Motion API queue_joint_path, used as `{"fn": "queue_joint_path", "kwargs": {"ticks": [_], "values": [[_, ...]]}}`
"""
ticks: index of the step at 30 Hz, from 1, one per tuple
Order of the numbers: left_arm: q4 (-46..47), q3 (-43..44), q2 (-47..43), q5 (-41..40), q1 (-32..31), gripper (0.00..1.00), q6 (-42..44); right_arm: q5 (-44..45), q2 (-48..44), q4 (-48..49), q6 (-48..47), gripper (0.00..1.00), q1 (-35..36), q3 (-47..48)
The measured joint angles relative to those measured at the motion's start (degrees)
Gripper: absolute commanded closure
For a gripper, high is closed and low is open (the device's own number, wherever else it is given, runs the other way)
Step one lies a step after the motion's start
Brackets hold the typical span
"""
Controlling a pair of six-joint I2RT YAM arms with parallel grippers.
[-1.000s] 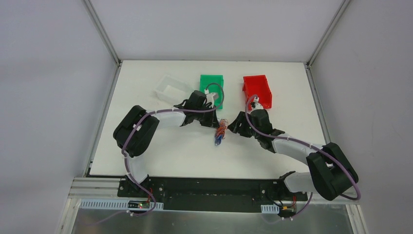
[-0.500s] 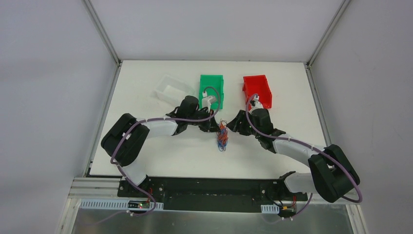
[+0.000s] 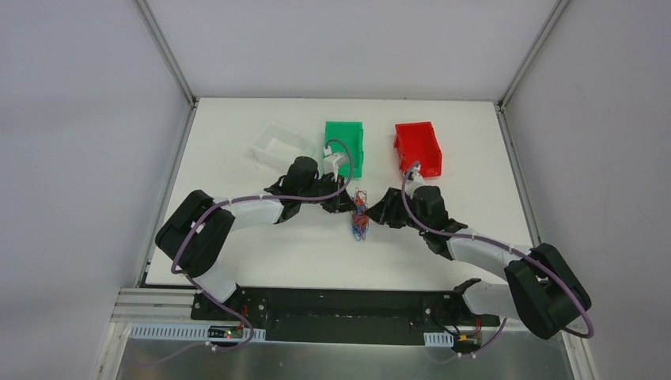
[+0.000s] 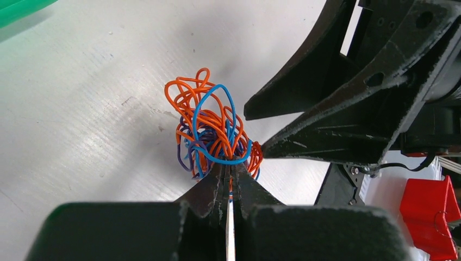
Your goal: Untangle the cables
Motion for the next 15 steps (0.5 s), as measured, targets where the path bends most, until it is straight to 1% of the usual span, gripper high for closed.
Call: {"fn": "queue_joint_path", "kwargs": {"ticks": [6,11,13,15], "values": [[-0.1,-0.1,0.0,-2.1,0.0,1.00,0.0,-3.2,3.8,4.1,0.7,0.49,1.8,0.0],[-0.5,-0.6,-0.2,-4.9,0.0,1.00,0.0,-3.3,5.5,5.1,1.5,0.55,3.8,0.0],[-0.7,-0.6,-0.3,-5.9,0.0,1.00,0.0,-3.1,5.5,5.2,1.7,0.54,4.2,0.0],[-0.7,-0.6,-0.4,-6.4,0.1,1.00,-0.1,-2.6,5.5,5.4,2.0,0.50,4.5,0.0]]}}
